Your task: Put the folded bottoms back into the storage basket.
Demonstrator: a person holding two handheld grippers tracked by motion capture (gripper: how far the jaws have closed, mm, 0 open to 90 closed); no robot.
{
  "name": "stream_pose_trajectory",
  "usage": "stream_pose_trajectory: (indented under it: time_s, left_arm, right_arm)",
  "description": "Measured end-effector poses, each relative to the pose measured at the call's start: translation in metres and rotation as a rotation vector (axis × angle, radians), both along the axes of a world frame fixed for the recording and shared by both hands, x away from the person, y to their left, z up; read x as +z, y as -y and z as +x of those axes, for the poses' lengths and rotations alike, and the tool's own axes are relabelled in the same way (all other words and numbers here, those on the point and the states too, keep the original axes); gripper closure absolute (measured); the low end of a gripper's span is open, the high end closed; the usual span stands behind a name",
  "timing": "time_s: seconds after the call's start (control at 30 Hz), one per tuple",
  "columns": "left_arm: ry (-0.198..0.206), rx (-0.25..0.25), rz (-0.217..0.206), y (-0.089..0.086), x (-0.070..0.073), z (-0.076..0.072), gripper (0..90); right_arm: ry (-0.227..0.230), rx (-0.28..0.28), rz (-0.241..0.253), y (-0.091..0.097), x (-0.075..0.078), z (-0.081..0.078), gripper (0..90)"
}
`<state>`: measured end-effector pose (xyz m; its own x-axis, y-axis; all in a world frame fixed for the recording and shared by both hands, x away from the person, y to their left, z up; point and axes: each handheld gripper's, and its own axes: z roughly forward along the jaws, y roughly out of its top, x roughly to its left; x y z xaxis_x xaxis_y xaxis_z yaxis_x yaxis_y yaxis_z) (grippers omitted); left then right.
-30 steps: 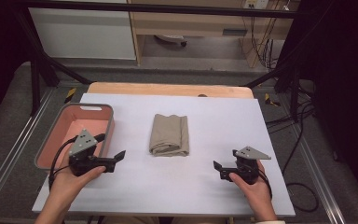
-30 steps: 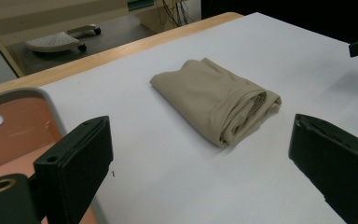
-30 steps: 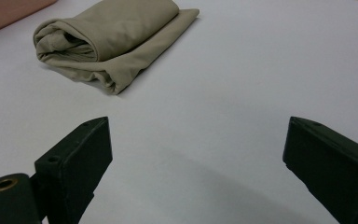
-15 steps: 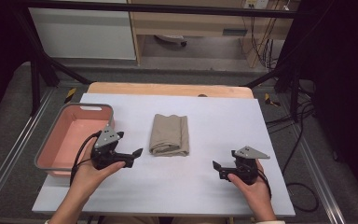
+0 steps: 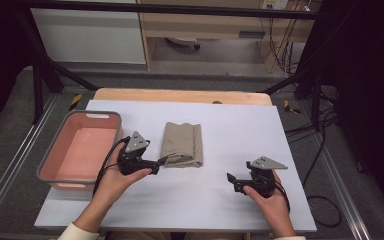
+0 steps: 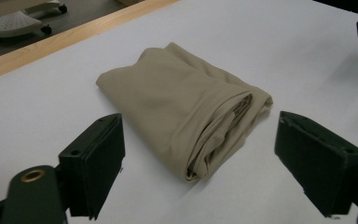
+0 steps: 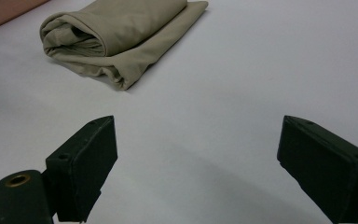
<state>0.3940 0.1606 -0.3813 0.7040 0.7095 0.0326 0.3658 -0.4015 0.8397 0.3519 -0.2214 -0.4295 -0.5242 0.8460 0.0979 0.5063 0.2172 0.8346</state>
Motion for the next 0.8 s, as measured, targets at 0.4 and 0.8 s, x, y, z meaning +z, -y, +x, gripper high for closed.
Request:
stream_pose_trajectory:
  time_s: [0.4,0.8]
  left_arm:
    - [-0.025,0.006,0.045,0.006,-0.032,0.001,31.7]
    - [-0.08,0.023,0.031,0.007,-0.049,0.005,36.8]
  right_arm:
    - [-0.017,0.023,-0.02,-0.008,-0.002,0.001,12.6]
    - [-0.024,0.032,-0.03,-0.01,-0.003,0.001,13.1]
